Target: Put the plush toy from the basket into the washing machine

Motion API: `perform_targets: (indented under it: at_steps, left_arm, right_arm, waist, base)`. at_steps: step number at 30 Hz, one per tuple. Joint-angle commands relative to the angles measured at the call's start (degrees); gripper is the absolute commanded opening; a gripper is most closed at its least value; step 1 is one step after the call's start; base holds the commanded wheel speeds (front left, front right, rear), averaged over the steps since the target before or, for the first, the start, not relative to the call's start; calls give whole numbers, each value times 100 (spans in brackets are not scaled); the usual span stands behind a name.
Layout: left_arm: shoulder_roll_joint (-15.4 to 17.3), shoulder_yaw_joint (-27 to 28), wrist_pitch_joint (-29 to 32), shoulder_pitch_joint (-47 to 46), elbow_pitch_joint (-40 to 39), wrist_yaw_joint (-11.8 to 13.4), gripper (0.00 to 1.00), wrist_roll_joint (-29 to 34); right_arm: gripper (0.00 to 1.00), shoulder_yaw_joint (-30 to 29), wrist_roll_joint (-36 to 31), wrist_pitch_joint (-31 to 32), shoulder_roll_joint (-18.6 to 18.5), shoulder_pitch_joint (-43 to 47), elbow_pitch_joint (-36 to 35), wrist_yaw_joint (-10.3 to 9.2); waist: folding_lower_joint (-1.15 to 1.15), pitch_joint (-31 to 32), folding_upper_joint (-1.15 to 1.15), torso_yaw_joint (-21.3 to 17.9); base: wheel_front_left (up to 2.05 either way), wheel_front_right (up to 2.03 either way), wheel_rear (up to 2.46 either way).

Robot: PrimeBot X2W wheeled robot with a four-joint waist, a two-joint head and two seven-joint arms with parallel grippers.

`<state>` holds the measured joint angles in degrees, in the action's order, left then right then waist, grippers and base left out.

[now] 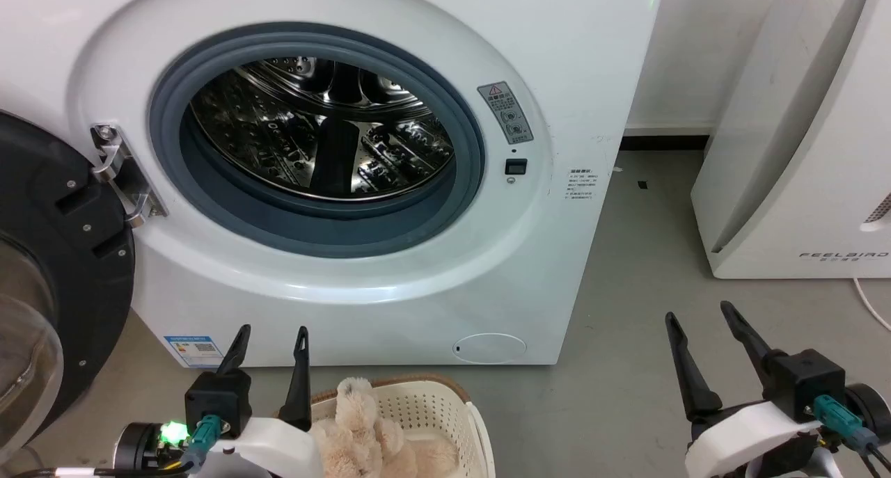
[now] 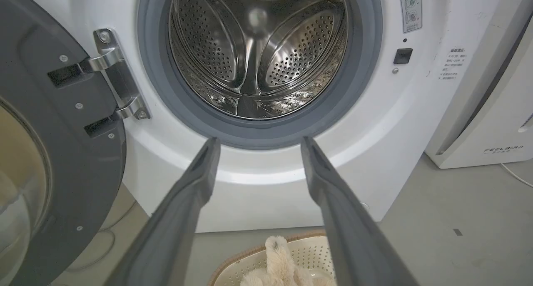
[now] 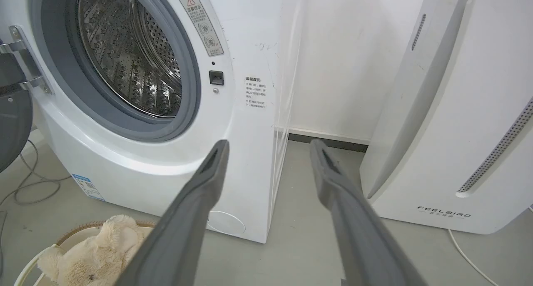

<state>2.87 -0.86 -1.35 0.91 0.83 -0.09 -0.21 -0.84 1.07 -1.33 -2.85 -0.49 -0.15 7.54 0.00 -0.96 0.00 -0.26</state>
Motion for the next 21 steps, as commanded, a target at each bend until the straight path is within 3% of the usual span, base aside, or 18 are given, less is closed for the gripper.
perform_targets:
  at_steps: [1, 21]
  left_arm:
    - [0, -12, -60, -21, 26, 35, 100, -59]
    - [31, -148, -299, -376, 637, -3, 100, -115]
  right_arm:
    - [100, -19, 23, -62, 0, -8, 12, -1]
    - [100, -25, 126, -301, -1, -167, -104, -2]
  waist:
    - [0, -13, 0, -4]
    - [0, -568, 0, -158]
  base:
    - [0, 0, 0]
    - [0, 0, 0]
